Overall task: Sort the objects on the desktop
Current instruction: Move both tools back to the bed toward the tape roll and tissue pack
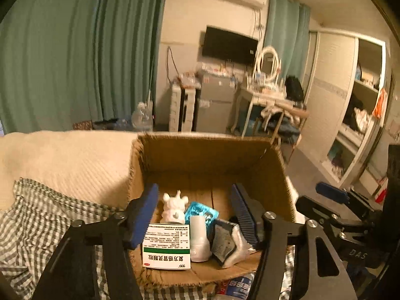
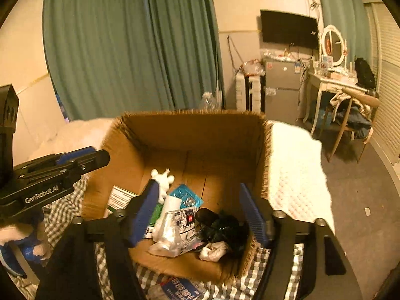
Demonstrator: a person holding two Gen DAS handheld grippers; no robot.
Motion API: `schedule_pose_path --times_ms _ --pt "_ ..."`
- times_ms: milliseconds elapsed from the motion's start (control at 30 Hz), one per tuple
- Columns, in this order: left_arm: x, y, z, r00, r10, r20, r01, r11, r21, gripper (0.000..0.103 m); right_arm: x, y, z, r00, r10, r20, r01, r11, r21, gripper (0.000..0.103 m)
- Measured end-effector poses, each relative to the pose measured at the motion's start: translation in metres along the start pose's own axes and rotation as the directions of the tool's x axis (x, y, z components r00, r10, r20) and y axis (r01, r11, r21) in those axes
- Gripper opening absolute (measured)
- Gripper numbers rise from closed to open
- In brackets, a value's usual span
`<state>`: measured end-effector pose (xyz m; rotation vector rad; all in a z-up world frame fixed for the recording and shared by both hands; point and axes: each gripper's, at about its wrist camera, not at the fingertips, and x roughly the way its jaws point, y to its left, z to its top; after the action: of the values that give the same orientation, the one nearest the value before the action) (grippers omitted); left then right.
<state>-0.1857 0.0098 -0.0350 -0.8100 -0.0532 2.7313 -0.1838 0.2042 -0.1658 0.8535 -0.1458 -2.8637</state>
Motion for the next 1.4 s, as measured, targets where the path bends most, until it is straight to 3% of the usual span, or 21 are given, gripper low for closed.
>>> schedule_pose_path --times_ms 233,400,600,700,800,933,1133,1233,1400 --pt "-0.07 -0.001 0.006 0.995 0.011 0.102 -0.009 1.0 -0.022 0.103 -0.066 0.005 0.003 0.997 -0.032 0.075 0.031 0.999 0.017 0.095" --pt "-0.102 -0.002 0.002 0.993 -0.005 0.117 0.009 0.999 -0.034 0.103 -0.102 0.007 -0.004 0.991 -0.079 0.107 0.078 0.997 0.008 0.103" --pt "-0.123 -0.013 -0.02 0.99 0.032 0.134 -0.034 0.999 0.02 0.103 -0.127 0.006 -0.024 0.988 -0.124 0.092 0.122 0.992 0.024 0.103" --pt "-0.125 -0.013 -0.034 0.991 0.038 0.131 -0.042 0.999 0.03 0.103 -0.132 0.006 -0.036 0.987 -0.144 0.073 0.142 0.989 0.028 0.103" --pt "-0.12 -0.012 -0.049 0.996 -0.001 0.092 -0.002 0.999 0.036 0.103 -0.134 0.006 -0.05 0.985 -0.164 0.046 0.163 0.986 0.033 0.103" --pt "-0.115 -0.017 -0.066 0.996 0.018 0.092 -0.025 0.997 0.077 0.103 -0.138 0.003 -0.068 0.99 -0.137 0.041 0.136 0.99 0.041 0.103" --pt "-0.096 -0.013 -0.094 0.999 0.03 0.032 -0.032 0.998 0.062 0.103 -0.124 0.003 -0.094 0.986 -0.167 -0.022 0.167 0.986 0.019 0.103" --pt "-0.081 -0.007 -0.103 0.996 -0.019 -0.086 0.021 1.0 0.022 0.103 -0.116 0.0 -0.106 0.98 -0.192 -0.047 0.193 0.981 0.013 0.103" --pt "-0.063 -0.016 -0.121 0.989 0.043 -0.143 -0.026 0.992 0.121 0.103 -0.099 -0.011 -0.122 0.977 -0.186 -0.103 0.192 0.98 0.06 0.103"
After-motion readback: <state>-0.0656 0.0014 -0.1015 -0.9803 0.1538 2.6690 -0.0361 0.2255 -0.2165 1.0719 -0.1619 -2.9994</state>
